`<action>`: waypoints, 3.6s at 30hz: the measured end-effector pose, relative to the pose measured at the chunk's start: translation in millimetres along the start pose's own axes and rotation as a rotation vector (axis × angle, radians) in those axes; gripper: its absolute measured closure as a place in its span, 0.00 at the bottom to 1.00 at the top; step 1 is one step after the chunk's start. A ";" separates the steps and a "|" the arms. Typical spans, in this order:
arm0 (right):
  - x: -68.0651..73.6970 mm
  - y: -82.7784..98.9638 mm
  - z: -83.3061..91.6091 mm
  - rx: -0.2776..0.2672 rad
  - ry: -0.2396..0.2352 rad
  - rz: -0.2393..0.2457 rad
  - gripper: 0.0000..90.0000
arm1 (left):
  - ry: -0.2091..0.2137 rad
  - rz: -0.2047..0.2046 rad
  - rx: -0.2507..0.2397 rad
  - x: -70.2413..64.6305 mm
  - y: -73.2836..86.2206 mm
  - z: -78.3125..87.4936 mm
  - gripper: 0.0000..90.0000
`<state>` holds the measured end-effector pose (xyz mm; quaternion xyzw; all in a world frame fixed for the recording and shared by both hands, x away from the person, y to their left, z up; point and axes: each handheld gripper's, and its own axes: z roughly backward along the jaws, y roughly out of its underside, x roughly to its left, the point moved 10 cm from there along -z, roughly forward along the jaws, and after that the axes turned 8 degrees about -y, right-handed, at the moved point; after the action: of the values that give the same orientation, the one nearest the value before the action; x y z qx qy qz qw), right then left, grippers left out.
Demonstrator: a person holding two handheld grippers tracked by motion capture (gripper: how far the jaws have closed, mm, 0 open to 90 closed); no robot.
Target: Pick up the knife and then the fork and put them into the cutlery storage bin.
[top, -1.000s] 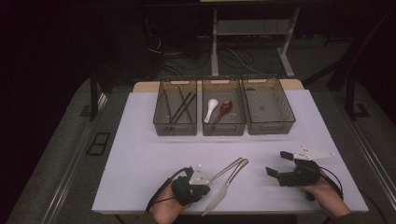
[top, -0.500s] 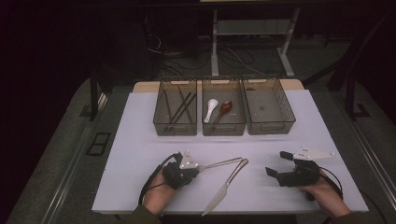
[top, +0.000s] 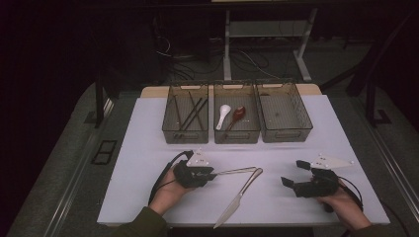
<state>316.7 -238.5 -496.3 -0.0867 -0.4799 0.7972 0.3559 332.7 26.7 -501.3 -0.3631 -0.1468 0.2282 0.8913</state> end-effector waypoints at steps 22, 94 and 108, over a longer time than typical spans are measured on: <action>14.4 -6.0 7.3 0.004 -0.160 -0.029 0.13 | 0.142 -0.095 -0.006 -7.2 -12.5 -39.4 0.91; 89.9 -21.1 -62.9 0.494 -0.621 0.396 0.96 | 0.335 -0.336 -0.131 -72.3 -59.1 -1.3 0.86; 70.0 -20.4 -58.5 0.493 -0.541 0.379 0.96 | 0.262 -0.163 -0.185 -43.5 -55.1 7.2 0.51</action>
<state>303.5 -146.0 -495.9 0.1272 -0.3264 0.9337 0.0740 309.1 -26.2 -461.2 -0.4569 -0.0786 0.0917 0.8813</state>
